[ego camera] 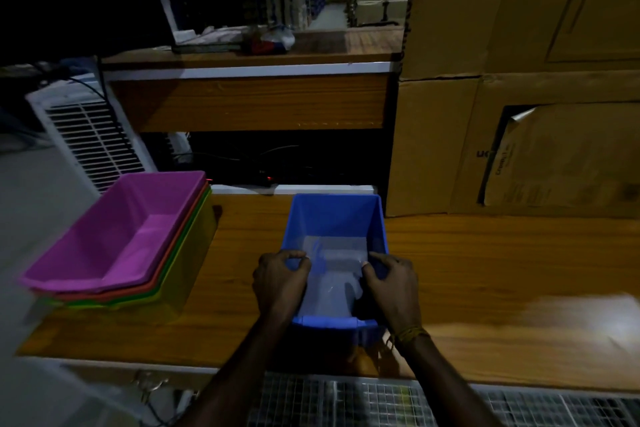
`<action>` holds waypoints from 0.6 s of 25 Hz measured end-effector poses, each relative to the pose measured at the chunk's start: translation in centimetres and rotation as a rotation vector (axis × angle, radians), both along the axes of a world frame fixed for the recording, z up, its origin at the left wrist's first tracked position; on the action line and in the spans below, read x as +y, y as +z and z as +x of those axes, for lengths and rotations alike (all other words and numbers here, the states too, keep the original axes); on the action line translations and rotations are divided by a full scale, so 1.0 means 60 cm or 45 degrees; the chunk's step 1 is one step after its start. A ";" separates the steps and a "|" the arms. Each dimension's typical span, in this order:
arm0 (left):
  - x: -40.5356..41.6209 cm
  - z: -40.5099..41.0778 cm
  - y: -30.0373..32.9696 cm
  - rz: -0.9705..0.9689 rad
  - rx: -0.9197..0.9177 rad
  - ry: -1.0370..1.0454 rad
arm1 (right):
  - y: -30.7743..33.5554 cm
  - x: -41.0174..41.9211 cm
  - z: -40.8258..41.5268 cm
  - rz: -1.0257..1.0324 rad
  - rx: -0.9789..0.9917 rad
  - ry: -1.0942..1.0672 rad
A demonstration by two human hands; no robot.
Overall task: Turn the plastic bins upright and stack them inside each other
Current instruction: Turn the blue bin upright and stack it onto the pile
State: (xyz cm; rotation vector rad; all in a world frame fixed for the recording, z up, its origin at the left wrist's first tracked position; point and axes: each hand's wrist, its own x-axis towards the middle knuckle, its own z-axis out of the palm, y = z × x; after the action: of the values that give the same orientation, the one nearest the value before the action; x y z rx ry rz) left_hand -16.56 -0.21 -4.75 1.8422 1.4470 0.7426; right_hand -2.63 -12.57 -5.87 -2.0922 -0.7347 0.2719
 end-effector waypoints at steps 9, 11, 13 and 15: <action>0.098 -0.107 0.089 0.152 -0.123 -0.102 | 0.092 0.109 -0.096 0.165 -0.030 0.029; 0.137 -0.143 0.129 0.228 -0.180 -0.113 | 0.131 0.142 -0.135 0.205 -0.073 0.037; 0.187 -0.186 0.170 0.333 -0.193 -0.091 | 0.173 0.180 -0.178 0.265 -0.138 0.028; 0.235 -0.228 0.209 0.410 -0.240 -0.088 | 0.215 0.217 -0.221 0.335 -0.197 0.034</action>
State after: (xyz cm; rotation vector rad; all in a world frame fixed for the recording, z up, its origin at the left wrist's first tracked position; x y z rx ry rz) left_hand -30.23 13.91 7.79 1.9846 1.1900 1.1353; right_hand -15.86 0.46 7.01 -1.8679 -0.8431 0.0252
